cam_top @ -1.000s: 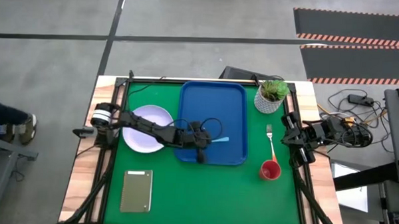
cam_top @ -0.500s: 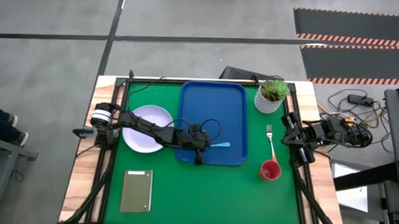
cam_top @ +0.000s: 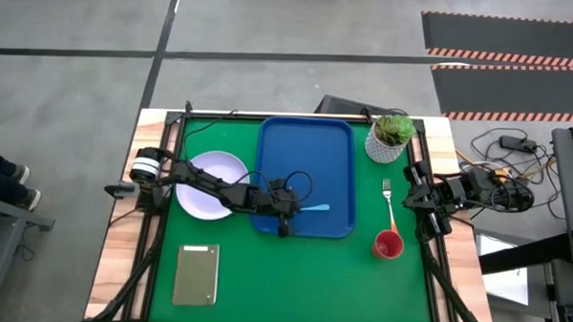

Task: Pick and place plate/cup/fork/spoon on tray
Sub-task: Put the green spoon on the blue serving tray, then put the white plate on the blue serving tray to the top of the green spoon

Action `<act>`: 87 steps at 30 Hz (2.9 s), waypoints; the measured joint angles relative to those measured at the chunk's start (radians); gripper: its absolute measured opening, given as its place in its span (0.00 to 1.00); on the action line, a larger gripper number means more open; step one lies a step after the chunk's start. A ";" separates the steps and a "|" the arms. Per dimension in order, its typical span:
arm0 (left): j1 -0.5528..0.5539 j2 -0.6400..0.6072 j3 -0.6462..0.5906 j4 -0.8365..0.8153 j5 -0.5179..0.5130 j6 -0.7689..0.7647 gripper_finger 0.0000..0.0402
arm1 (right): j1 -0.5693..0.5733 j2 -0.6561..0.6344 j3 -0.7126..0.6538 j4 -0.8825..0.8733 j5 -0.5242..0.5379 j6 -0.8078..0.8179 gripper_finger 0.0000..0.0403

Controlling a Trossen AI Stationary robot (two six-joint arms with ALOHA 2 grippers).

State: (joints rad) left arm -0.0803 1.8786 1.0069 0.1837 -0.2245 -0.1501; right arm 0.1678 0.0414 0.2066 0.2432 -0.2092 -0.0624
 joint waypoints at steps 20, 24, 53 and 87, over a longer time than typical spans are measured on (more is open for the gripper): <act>0.000 0.005 0.002 -0.007 -0.009 -0.001 0.16 | 0.000 0.000 -0.001 -0.003 0.000 0.001 0.02; 0.000 0.003 0.010 -0.003 -0.012 -0.001 0.17 | 0.000 0.000 -0.001 -0.003 0.000 0.002 0.02; -0.033 -0.002 0.005 -0.129 0.029 -0.002 0.00 | 0.000 0.000 -0.001 -0.007 0.000 0.002 0.02; -0.069 -0.123 0.080 -0.138 -0.039 0.008 0.00 | 0.000 0.001 -0.001 -0.030 0.001 -0.001 0.02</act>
State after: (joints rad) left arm -0.1490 1.7560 1.0874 0.0459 -0.2630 -0.1417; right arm 0.1680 0.0428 0.2054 0.2131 -0.2079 -0.0633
